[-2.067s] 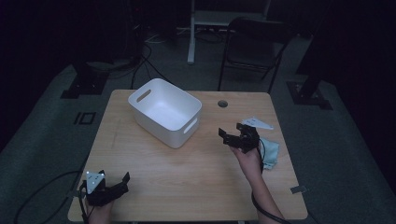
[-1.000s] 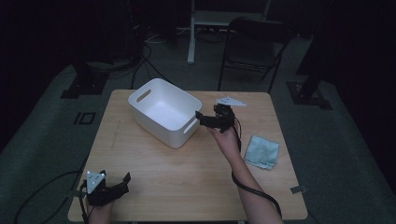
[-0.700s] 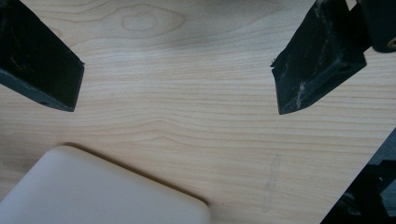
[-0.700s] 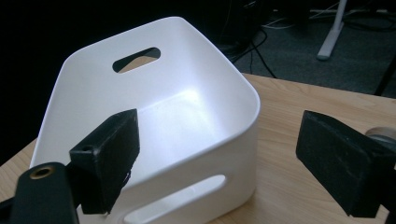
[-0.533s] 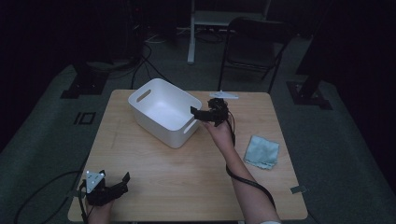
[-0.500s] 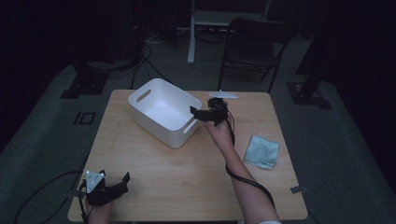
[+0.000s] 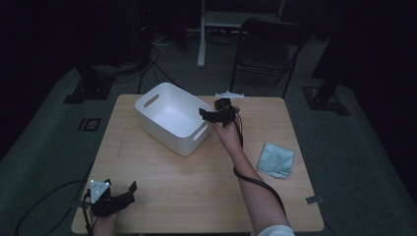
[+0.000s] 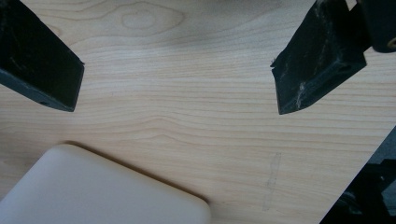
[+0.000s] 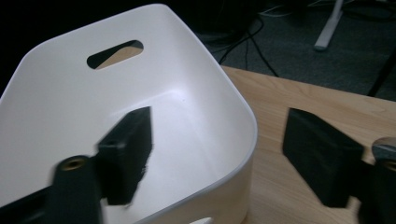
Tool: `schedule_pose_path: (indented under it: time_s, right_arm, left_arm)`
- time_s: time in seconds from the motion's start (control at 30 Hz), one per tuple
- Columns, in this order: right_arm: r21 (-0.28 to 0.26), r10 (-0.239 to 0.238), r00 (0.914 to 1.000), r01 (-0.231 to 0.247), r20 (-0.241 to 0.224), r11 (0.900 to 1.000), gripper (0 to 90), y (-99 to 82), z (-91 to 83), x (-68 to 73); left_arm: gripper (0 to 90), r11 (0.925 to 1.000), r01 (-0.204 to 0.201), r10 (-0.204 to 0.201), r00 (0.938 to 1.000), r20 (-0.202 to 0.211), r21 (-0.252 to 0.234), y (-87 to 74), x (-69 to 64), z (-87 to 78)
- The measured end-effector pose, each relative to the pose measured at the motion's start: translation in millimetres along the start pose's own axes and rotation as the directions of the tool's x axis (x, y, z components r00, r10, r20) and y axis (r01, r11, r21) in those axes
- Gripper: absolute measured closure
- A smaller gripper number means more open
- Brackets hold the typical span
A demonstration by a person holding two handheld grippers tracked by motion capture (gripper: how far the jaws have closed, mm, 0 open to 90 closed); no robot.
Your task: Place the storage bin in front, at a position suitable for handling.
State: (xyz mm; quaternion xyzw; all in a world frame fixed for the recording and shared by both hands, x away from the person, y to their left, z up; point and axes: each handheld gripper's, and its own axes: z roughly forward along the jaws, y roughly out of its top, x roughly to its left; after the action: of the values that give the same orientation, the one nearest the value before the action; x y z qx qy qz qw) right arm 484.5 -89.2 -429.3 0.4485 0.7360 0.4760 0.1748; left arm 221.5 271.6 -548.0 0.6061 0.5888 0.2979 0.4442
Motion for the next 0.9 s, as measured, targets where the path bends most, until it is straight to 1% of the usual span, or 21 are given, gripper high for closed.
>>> schedule_pose_path:
  time_s: [0.03, 0.07, 0.1, 0.13, 0.17, 0.2, 0.23, 0.27, 0.3, 0.33, 0.37, 0.43, 0.47, 0.53, 0.57, 0.63, 0.67, 0.7, 0.77, 0.83, 0.9]
  right_arm:
    - [0.014, -0.009, 0.9997, 0.008, 0.025, 0.9999, 35.8, 0.3, 3.6, -1.2]
    - [0.029, -0.010, 0.9997, 0.009, 0.024, 0.9995, 37.1, 0.5, 6.2, -2.5]
    - [0.039, -0.017, 0.9992, 0.015, 0.036, 0.9991, 39.7, 0.6, 8.3, -3.2]
    - [0.044, -0.036, 0.9976, 0.034, 0.059, 0.9985, 43.1, 0.7, 10.2, -3.5]
    - [0.061, -0.047, 0.9967, 0.043, 0.066, 0.9973, 46.2, 1.2, 12.0, -3.7]
    - [0.061, -0.047, 0.9967, 0.043, 0.066, 0.9973, 46.2, 1.2, 12.0, -3.7]
    - [0.076, -0.053, 0.9960, 0.047, 0.072, 0.9960, 51.8, 1.7, 14.9, -4.0]
    - [0.081, -0.056, 0.9963, 0.050, 0.066, 0.9955, 56.8, 2.2, 15.6, -4.3]
    - [0.081, -0.056, 0.9963, 0.050, 0.066, 0.9955, 56.8, 2.2, 15.6, -4.3]
    - [0.094, -0.053, 0.9969, 0.048, 0.057, 0.9944, 57.2, 3.0, 17.0, -3.9]
    - [0.113, -0.065, 0.9956, 0.058, 0.067, 0.9920, 60.9, 4.2, 20.1, -2.3]
    - [0.120, -0.069, 0.9954, 0.061, 0.066, 0.9910, 61.4, 4.6, 21.5, -2.3]
    - [0.131, -0.058, 0.9956, 0.048, 0.074, 0.9903, 65.7, 5.0, 24.7, -2.8]
    - [0.147, -0.046, 0.9965, 0.035, 0.070, 0.9885, 68.1, 4.3, 28.7, -3.1]
    - [0.147, -0.046, 0.9965, 0.035, 0.070, 0.9885, 68.1, 4.3, 28.7, -3.1]
    - [0.152, -0.047, 0.9955, 0.035, 0.082, 0.9877, 70.9, 3.8, 31.2, -3.1]
    - [0.149, -0.026, 0.9956, 0.012, 0.090, 0.9888, 75.5, 4.9, 31.3, -4.5]
    - [0.149, -0.026, 0.9956, 0.012, 0.090, 0.9888, 75.5, 4.9, 31.3, -4.5]
    - [0.160, -0.020, 0.9951, 0.004, 0.097, 0.9871, 78.6, 7.0, 32.1, -5.1]
    - [0.170, -0.021, 0.9948, 0.003, 0.100, 0.9855, 79.8, 8.3, 32.0, -5.0]
    - [0.178, -0.035, 0.9939, 0.016, 0.104, 0.9839, 80.1, 8.6, 31.5, -3.5]
  left_arm:
    - [1.6, 1.0000, -0.005, 0.005, 1.0000, 0.002, 0.001, 0.1, -0.1, 0.2]
    - [1.6, 1.0000, -0.004, 0.004, 1.0000, 0.004, 0.000, 0.1, -0.1, 0.1]
    - [1.6, 1.0000, -0.003, 0.003, 1.0000, 0.003, -0.001, 0.1, -0.1, 0.1]
    - [1.6, 1.0000, -0.003, 0.003, 1.0000, 0.003, -0.001, 0.1, -0.1, 0.1]
    - [1.6, 1.0000, -0.004, 0.004, 1.0000, 0.003, -0.001, 0.1, 0.0, 0.1]
    - [1.6, 1.0000, -0.005, 0.005, 1.0000, 0.004, -0.001, 0.2, -0.1, 0.2]
    - [1.6, 1.0000, -0.004, 0.004, 1.0000, 0.007, 0.001, 0.2, -0.5, 0.7]
    - [1.6, 1.0000, -0.004, 0.004, 1.0000, 0.007, 0.001, 0.2, -0.5, 0.7]
    - [1.6, 1.0000, -0.004, 0.004, 1.0000, 0.007, 0.001, 0.2, -0.9, 1.1]
    - [1.6, 1.0000, -0.008, 0.008, 0.9999, 0.007, 0.001, 0.3, -1.2, 1.3]
    - [1.5, 0.9999, -0.013, 0.013, 0.9999, 0.010, 0.002, 0.4, -1.6, 1.4]
    - [1.6, 0.9999, -0.013, 0.013, 0.9998, 0.012, 0.002, 0.3, -1.7, 1.5]
    - [1.6, 0.9999, -0.013, 0.013, 0.9998, 0.017, 0.005, 0.2, -1.9, 1.8]
    - [1.6, 0.9999, -0.015, 0.015, 0.9998, 0.016, 0.005, 0.1, -2.0, 1.8]
    - [1.6, 0.9998, -0.017, 0.017, 0.9997, 0.017, 0.004, 0.2, -2.0, 1.7]
    - [1.6, 0.9998, -0.020, 0.020, 0.9996, 0.018, 0.001, 0.2, -2.1, 1.8]
    - [1.6, 0.9997, -0.023, 0.023, 0.9996, 0.017, 0.003, 0.3, -2.3, 1.7]
    - [1.6, 0.9997, -0.023, 0.023, 0.9996, 0.019, 0.004, 0.3, -2.4, 1.8]
    - [1.6, 0.9997, -0.026, 0.025, 0.9994, 0.025, 0.004, 0.1, -2.9, 2.4]
    - [1.6, 0.9996, -0.027, 0.027, 0.9993, 0.026, 0.004, 0.1, -3.0, 2.4]
    - [1.6, 0.9998, -0.018, 0.018, 0.9994, 0.028, -0.002, 0.2, -3.2, 2.2]
